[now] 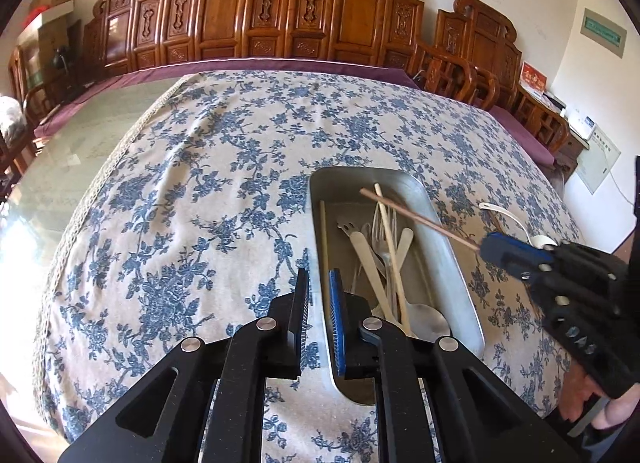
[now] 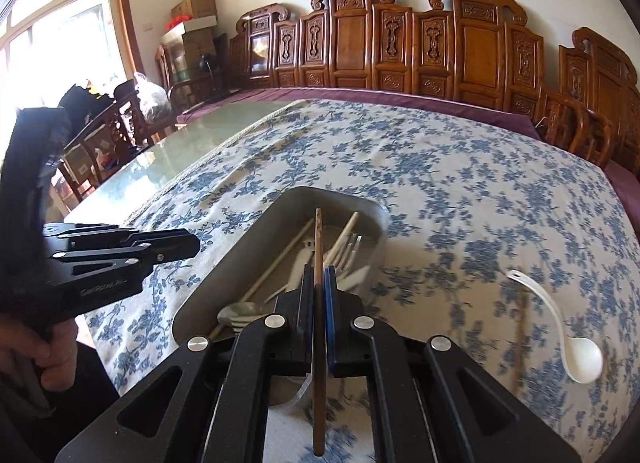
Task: Organize utensils
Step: 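Lower the chopstick into the tray with the right gripper while the left releases its chopstick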
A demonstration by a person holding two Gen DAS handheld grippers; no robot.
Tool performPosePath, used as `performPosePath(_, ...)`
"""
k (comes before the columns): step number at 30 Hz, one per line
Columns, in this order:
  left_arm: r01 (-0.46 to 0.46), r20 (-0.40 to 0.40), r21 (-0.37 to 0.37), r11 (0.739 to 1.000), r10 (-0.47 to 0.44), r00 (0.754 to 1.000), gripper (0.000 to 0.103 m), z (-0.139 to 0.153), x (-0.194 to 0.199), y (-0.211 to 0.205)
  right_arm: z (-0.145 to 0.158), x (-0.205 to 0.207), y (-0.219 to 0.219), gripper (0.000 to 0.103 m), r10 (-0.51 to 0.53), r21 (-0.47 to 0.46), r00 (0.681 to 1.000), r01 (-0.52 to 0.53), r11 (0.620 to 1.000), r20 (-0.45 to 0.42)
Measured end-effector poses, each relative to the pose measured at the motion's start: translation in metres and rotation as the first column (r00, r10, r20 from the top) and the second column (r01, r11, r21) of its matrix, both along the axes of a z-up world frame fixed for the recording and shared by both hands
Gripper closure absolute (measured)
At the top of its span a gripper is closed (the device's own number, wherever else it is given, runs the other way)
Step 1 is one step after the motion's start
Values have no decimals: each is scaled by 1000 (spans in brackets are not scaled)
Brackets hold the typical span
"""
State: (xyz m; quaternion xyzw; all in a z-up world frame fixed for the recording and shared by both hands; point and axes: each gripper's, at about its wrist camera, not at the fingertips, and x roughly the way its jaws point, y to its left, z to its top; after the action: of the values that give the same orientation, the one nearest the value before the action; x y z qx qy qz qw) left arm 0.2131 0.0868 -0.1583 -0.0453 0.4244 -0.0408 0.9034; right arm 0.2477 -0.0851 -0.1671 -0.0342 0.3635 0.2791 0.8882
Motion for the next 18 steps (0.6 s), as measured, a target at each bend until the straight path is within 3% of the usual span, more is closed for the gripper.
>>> performPosePath(18,-9,25,3,1000,9,1000,94,5,1,-3,-29,17,33,97,6,13,997,-5,1000,-71)
